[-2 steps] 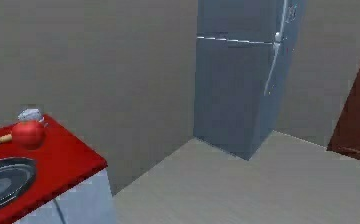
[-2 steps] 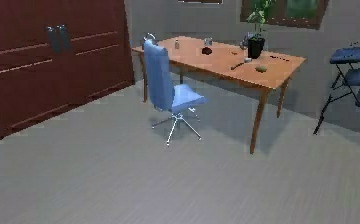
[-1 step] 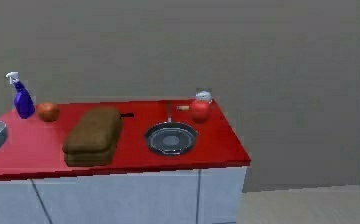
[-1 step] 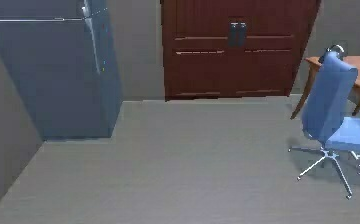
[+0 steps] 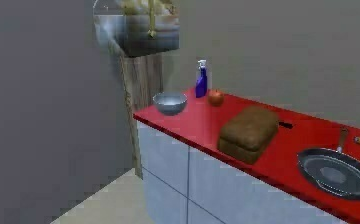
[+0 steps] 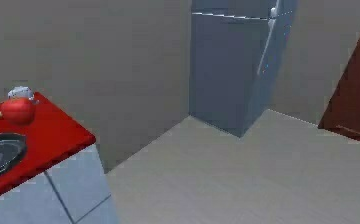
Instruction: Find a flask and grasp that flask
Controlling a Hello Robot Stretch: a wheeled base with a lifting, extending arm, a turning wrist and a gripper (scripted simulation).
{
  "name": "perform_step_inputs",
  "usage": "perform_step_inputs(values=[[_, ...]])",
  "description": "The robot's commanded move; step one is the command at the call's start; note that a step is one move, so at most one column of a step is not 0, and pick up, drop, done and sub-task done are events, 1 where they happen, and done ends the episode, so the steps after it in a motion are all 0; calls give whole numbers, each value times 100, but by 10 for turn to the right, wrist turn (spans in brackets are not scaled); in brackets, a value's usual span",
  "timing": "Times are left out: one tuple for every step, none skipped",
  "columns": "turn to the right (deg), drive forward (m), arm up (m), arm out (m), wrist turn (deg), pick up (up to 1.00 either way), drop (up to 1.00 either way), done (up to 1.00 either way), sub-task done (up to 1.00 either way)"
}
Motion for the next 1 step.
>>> perform_step_inputs(values=[[-330,0,0,0,0,0,0,0,0]])
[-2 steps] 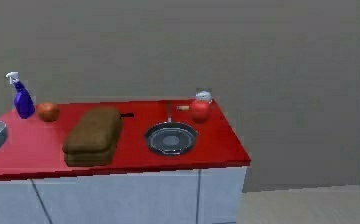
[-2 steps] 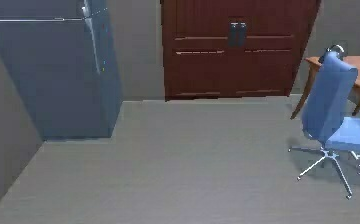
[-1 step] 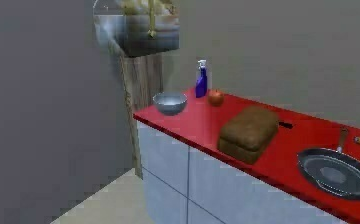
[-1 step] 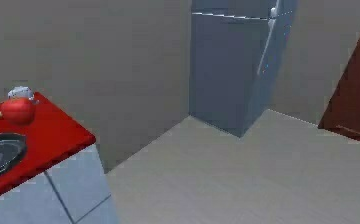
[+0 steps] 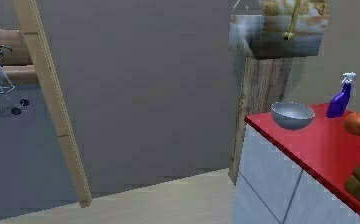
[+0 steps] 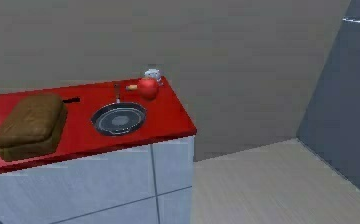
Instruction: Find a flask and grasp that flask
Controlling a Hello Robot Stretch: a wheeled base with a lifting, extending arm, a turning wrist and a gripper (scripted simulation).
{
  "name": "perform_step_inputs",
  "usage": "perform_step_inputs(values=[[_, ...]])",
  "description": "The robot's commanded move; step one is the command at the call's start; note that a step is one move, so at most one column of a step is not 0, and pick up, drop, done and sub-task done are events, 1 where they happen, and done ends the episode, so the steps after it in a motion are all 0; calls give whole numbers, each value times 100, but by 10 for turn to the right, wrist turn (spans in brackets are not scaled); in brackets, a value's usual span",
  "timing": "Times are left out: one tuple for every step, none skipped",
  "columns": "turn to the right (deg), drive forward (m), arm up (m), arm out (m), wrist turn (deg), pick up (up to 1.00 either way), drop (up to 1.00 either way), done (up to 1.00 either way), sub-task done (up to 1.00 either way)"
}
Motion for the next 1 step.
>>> perform_step_inputs(values=[[-30,0,0,0,0,0,0,0,0]])
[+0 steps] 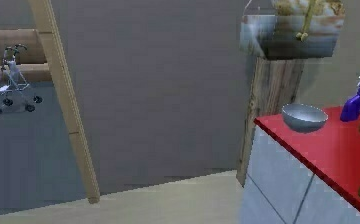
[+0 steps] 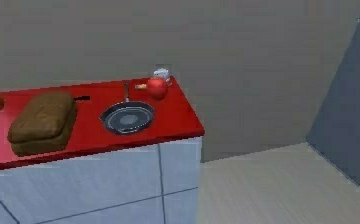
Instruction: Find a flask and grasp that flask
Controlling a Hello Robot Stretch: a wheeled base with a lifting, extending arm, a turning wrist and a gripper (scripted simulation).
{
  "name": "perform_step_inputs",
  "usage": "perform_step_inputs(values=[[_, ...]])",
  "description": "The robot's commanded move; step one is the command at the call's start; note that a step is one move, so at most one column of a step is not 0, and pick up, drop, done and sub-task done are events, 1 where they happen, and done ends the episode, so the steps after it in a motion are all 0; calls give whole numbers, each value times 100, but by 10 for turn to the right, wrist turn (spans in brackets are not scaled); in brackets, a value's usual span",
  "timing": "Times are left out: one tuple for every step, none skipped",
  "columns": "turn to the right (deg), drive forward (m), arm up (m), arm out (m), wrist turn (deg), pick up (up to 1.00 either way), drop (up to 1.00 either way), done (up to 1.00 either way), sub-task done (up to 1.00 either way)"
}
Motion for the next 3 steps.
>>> perform_step_inputs(values=[[450,0,0,0,0,0,0,0,0],[450,0,0,0,0,0,0,0,0],[300,0,0,0,0,0,0,0,0]])
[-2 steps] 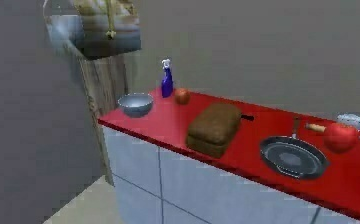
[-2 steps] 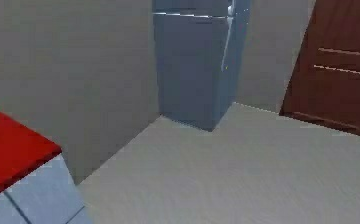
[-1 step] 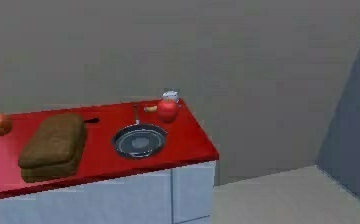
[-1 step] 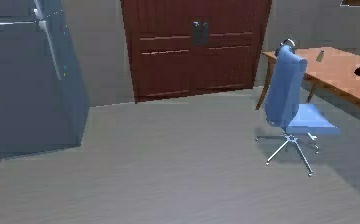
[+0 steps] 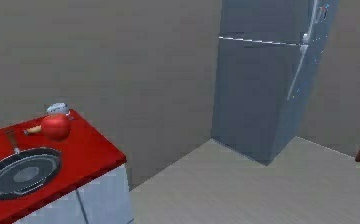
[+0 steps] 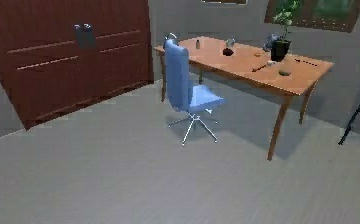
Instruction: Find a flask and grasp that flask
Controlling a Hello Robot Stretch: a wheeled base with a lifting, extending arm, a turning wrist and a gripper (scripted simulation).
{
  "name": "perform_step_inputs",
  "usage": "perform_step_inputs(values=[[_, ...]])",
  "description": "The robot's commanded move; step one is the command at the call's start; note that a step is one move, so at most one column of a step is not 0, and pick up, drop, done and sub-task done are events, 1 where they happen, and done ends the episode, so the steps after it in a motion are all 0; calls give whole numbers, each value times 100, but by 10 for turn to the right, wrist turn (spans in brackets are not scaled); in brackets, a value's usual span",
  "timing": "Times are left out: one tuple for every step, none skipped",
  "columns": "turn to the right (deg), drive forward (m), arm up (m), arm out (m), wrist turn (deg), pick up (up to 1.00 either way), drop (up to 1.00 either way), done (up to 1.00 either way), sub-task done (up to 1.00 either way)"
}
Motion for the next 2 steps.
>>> perform_step_inputs(values=[[0,55,0,0,0,0,0,0,0],[30,0,0,0,0,0,0,0,0]])
